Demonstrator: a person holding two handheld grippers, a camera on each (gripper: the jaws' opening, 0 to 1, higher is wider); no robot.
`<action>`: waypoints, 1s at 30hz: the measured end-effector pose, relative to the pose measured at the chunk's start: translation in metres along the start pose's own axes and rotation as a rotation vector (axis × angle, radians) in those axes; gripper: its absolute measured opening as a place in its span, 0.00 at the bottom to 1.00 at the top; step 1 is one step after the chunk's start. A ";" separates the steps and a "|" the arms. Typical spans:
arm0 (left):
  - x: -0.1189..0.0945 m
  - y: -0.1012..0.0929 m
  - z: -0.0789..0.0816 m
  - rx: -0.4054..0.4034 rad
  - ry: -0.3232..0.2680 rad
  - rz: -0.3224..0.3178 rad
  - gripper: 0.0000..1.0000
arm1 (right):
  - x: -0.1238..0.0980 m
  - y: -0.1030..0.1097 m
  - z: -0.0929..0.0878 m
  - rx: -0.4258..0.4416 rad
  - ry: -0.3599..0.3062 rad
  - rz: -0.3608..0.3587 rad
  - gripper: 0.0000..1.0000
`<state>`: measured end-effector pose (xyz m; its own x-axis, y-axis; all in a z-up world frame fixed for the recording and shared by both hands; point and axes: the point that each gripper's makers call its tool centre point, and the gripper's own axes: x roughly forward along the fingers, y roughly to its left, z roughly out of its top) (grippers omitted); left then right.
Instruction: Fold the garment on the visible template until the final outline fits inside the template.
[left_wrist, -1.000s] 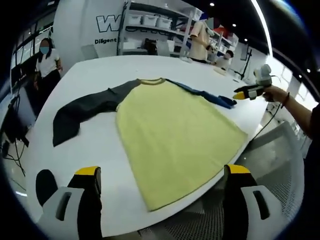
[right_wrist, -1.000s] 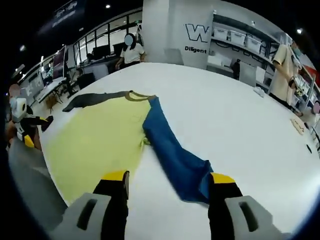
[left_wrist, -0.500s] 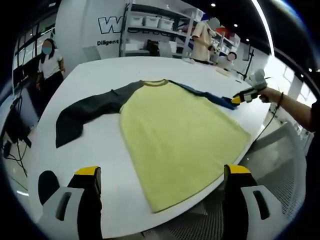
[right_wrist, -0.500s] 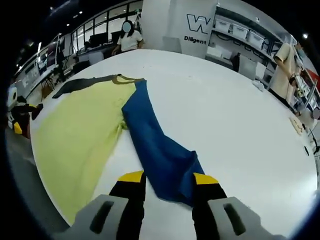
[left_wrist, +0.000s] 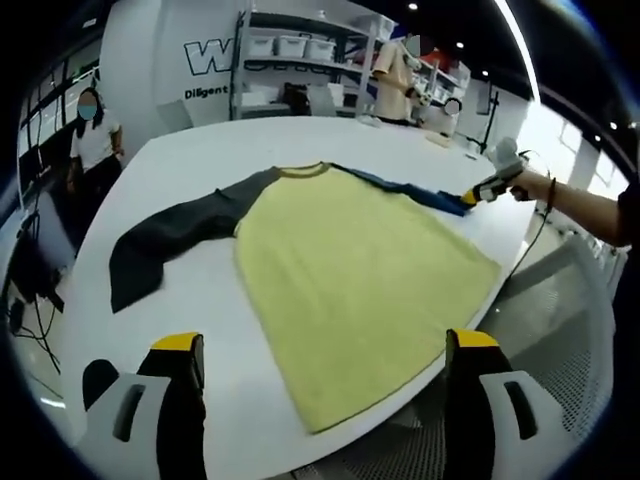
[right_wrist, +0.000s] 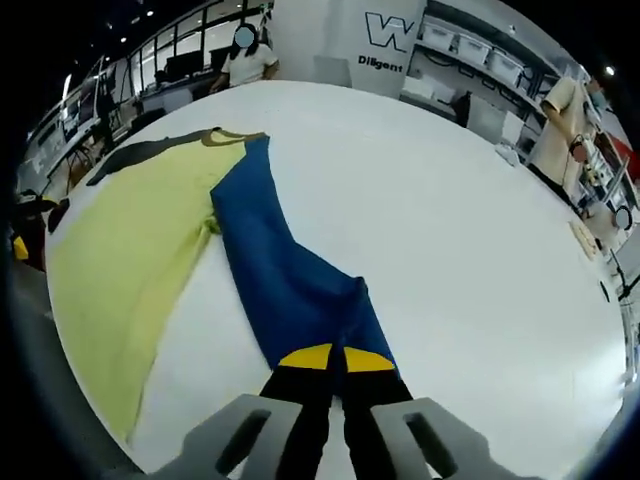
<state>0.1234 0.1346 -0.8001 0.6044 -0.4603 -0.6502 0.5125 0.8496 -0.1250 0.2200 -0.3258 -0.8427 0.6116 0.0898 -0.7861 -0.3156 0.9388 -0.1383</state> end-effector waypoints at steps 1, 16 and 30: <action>0.000 0.000 0.000 0.007 0.000 0.003 0.96 | -0.001 -0.004 0.001 -0.017 0.000 -0.017 0.00; 0.002 0.003 0.003 0.027 -0.016 0.022 0.95 | -0.017 -0.063 0.022 0.042 -0.059 -0.142 0.00; 0.002 0.005 0.004 0.030 -0.019 0.032 0.95 | -0.021 -0.104 0.008 0.108 -0.049 -0.251 0.00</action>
<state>0.1296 0.1371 -0.7987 0.6321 -0.4381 -0.6391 0.5107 0.8559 -0.0815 0.2454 -0.4228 -0.8068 0.6958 -0.1371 -0.7051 -0.0720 0.9634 -0.2584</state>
